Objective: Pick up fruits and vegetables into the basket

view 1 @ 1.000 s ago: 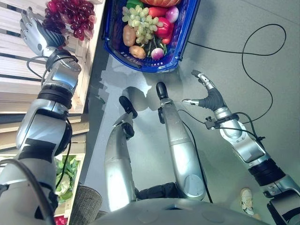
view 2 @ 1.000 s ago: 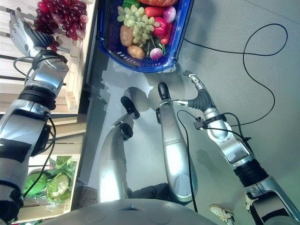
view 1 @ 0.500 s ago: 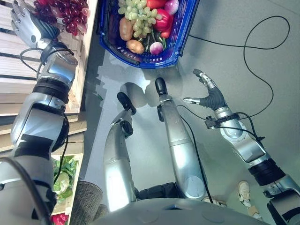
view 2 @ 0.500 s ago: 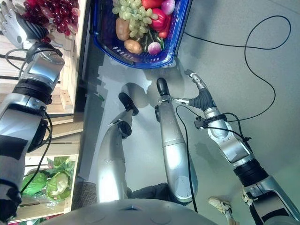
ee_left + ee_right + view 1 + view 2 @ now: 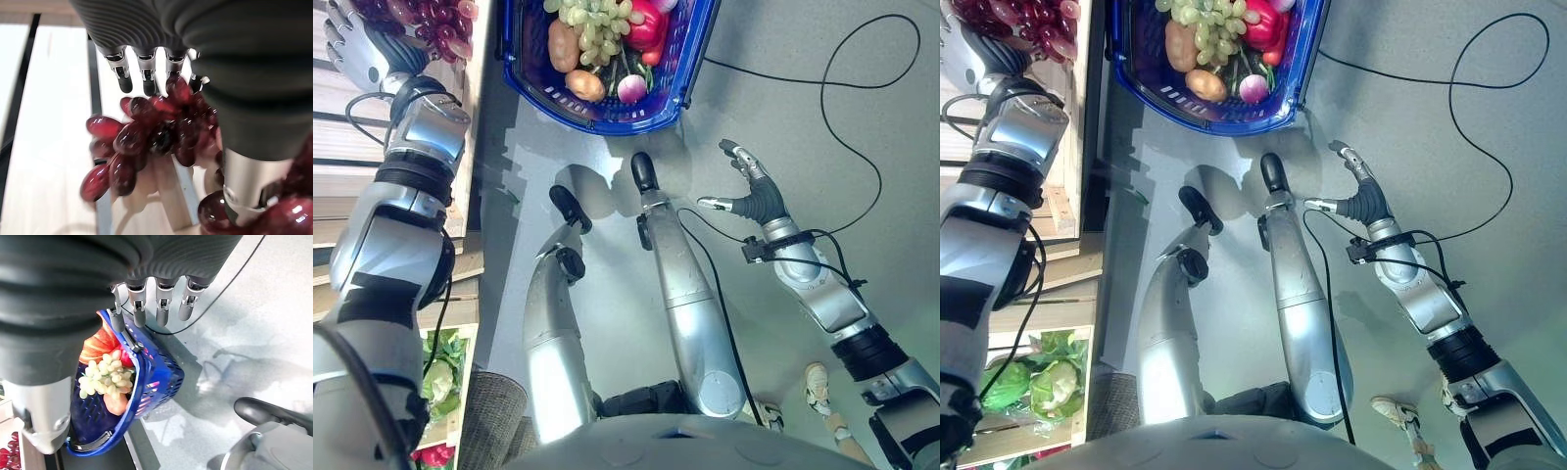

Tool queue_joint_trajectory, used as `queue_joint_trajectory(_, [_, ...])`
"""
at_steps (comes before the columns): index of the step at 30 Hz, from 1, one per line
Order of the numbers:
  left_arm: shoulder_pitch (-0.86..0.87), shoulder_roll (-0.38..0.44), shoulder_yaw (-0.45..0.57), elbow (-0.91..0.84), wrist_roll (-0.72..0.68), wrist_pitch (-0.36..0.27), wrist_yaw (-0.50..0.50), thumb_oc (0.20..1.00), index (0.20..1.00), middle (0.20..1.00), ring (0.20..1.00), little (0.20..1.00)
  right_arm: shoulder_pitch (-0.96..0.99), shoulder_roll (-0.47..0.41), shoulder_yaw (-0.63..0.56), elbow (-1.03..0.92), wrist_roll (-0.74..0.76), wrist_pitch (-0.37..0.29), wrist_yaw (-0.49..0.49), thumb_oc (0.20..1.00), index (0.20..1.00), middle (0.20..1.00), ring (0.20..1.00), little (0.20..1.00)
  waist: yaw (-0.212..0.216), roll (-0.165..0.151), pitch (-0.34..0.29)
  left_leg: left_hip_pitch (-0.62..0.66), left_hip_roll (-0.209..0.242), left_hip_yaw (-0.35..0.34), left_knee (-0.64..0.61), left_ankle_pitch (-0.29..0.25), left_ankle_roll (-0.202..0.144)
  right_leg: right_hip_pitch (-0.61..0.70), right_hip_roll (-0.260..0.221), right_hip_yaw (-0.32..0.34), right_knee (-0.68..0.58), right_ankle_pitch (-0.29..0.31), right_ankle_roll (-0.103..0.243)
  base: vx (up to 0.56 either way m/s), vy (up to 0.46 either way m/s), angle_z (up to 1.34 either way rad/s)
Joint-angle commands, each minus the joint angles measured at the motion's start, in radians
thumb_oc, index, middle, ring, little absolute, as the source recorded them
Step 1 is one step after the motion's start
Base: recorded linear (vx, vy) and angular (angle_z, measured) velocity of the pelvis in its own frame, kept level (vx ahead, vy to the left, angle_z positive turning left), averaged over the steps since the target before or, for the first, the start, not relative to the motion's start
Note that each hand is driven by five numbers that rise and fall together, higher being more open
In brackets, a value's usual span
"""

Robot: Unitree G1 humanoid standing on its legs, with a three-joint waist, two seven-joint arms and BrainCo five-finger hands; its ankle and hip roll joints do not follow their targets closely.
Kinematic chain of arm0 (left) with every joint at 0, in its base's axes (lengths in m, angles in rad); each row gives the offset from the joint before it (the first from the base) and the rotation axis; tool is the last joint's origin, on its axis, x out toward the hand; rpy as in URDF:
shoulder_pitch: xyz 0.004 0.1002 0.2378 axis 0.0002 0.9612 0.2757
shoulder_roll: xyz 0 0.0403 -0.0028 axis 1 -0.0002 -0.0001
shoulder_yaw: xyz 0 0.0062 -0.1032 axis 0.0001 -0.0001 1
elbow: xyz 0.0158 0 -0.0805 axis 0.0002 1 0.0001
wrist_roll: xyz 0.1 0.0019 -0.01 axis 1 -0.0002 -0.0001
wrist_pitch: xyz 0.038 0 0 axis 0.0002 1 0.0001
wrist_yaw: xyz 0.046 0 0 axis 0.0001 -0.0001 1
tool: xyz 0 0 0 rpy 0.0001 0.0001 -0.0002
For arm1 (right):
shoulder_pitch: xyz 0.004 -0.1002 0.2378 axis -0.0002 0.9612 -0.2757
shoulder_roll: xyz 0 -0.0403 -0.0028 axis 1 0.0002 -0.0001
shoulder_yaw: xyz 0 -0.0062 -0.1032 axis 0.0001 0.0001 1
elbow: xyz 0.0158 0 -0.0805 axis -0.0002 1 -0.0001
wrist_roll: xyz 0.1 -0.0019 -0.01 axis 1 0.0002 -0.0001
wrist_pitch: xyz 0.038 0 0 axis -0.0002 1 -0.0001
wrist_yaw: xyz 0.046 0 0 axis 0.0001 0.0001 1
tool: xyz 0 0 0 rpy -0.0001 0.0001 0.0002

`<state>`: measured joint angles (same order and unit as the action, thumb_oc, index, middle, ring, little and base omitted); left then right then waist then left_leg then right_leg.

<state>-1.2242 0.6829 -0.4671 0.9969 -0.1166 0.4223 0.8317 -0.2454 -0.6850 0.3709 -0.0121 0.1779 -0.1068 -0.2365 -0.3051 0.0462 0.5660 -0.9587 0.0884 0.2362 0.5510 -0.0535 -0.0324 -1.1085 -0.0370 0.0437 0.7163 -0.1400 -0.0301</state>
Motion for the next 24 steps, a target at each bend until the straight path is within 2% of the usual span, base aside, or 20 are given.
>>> queue_joint_trajectory(1, [0.028,0.039,0.006,0.073,-0.065,0.013,-0.012,0.476,0.476,0.476,0.476,0.476,-0.001,0.032,0.007,-0.012,0.029,-0.019,0.010,1.000,1.000,1.000,1.000,1.000,0.008,-0.049,-0.046,0.003,-0.051,0.003,0.033,-0.100,0.023,0.006,0.062,-0.056,0.035,-0.054,0.038,0.00,0.000,0.00])
queue_joint_trajectory(2, [0.029,0.040,0.009,0.078,-0.074,0.012,-0.018,0.200,0.200,0.200,0.200,0.200,-0.001,0.032,0.005,-0.012,0.029,-0.017,0.013,1.000,1.000,1.000,1.000,1.000,0.008,-0.049,-0.046,0.002,-0.051,0.003,0.034,-0.101,0.023,0.004,0.062,-0.055,0.036,-0.054,0.038,0.00,0.000,0.00])
queue_joint_trajectory(14, [0.087,0.048,0.033,0.115,-0.127,-0.045,-0.091,0.200,0.200,0.200,0.200,0.200,-0.005,0.016,-0.012,-0.035,0.020,0.008,0.034,1.000,1.000,1.000,1.000,1.000,0.007,-0.046,-0.046,0.019,-0.049,0.010,0.028,-0.099,0.020,0.016,0.062,-0.049,0.028,-0.053,0.038,-0.01,0.043,-0.01])
queue_joint_trajectory(24, [0.177,0.067,0.106,0.003,-0.150,-0.169,-0.148,0.200,0.200,0.200,0.200,0.200,0.047,0.005,-0.050,-0.070,-0.028,0.016,0.067,1.000,1.000,1.000,1.000,1.000,0.016,-0.032,-0.046,0.108,-0.052,0.023,0.003,-0.101,0.023,0.097,0.057,-0.051,0.009,-0.064,0.037,-0.02,0.056,-0.01])
